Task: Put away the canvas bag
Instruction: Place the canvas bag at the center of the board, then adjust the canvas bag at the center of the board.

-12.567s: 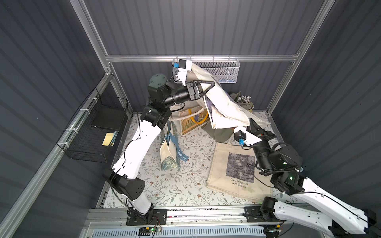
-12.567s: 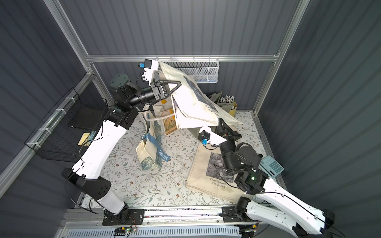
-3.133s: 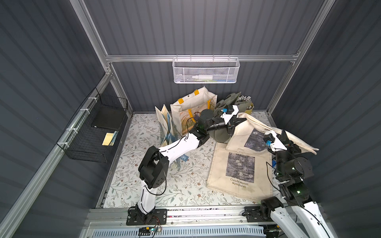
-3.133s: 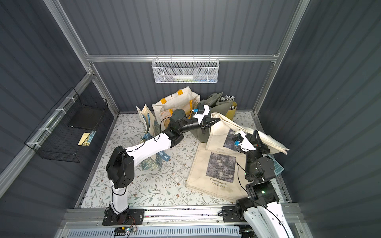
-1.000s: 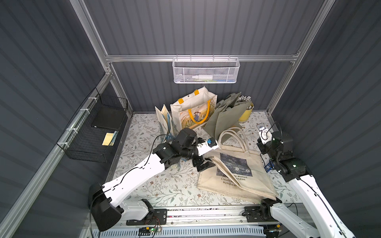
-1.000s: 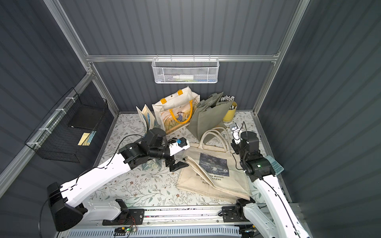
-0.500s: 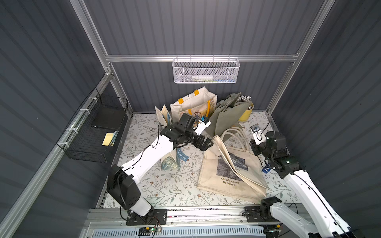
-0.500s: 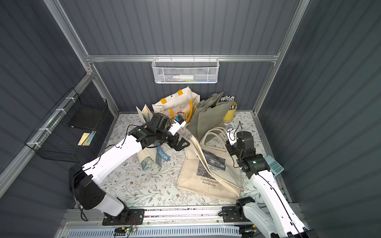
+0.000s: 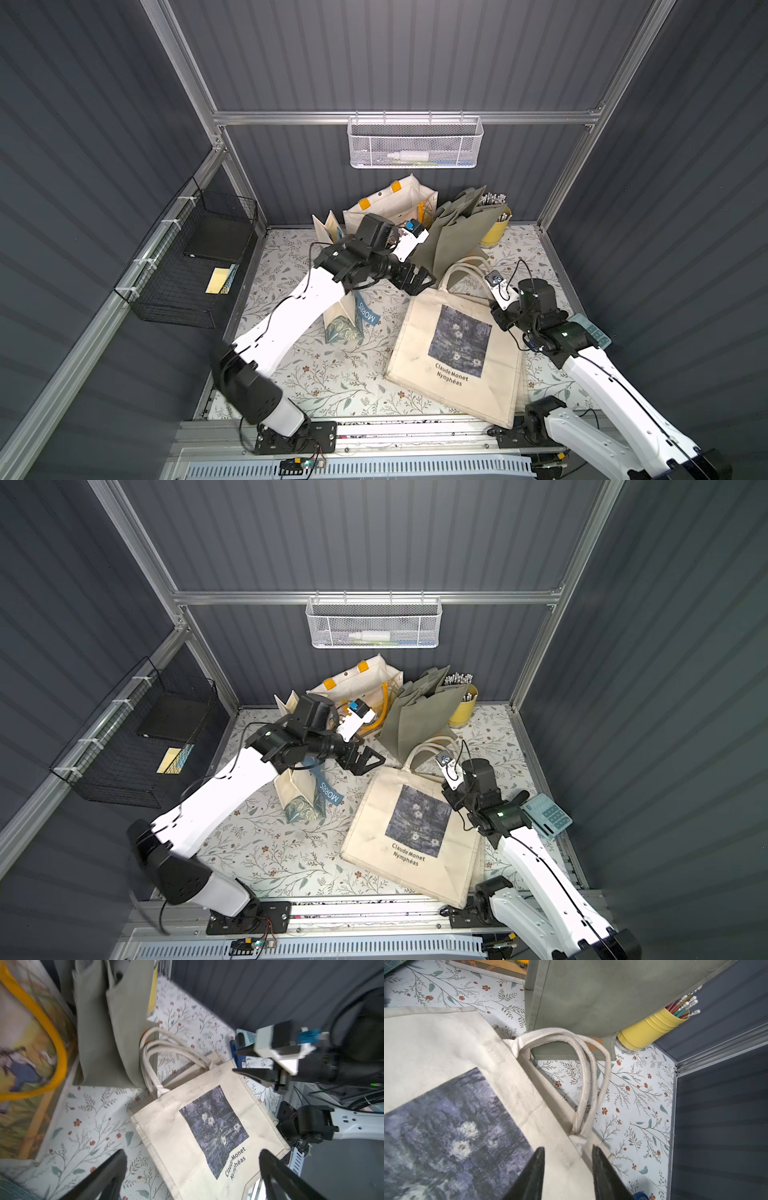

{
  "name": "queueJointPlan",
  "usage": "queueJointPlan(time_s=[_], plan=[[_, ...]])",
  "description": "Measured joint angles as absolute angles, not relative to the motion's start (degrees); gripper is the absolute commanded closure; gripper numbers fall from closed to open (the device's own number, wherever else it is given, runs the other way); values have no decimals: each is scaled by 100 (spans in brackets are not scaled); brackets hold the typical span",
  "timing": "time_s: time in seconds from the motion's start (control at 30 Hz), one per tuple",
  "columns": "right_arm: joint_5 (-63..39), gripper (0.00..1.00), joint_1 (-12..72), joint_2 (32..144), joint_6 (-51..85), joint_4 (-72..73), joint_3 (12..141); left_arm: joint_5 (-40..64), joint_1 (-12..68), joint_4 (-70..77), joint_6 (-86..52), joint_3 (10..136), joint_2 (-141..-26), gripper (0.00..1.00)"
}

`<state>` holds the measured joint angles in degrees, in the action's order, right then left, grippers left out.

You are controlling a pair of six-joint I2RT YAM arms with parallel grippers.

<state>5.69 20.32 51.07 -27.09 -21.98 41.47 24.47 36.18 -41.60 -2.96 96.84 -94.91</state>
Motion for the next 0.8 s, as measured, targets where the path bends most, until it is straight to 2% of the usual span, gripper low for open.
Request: queueJointPlan(time_s=[0.07, 0.13, 0.27, 0.57, 0.8], plan=[[617, 58, 2036, 5107, -2698, -2102, 4073, 2755, 3374, -4442, -561, 9918, -10195, 6], [727, 57, 2036, 5109, -2668, -2032, 3981, 3065, 3098, -4792, -744, 10123, -10927, 1], [926, 56, 2018, 5188, -2491, -1940, 3940, 3256, 2808, -5360, -1022, 10210, -11789, 1], [908, 56, 1966, 5927, -2029, -1634, 4077, 3870, 2845, -5920, -1378, 10130, -11904, 1], [937, 56, 1946, 6007, -1951, -1387, 4128, 3968, 2847, -5968, -1369, 9745, -12178, 3]])
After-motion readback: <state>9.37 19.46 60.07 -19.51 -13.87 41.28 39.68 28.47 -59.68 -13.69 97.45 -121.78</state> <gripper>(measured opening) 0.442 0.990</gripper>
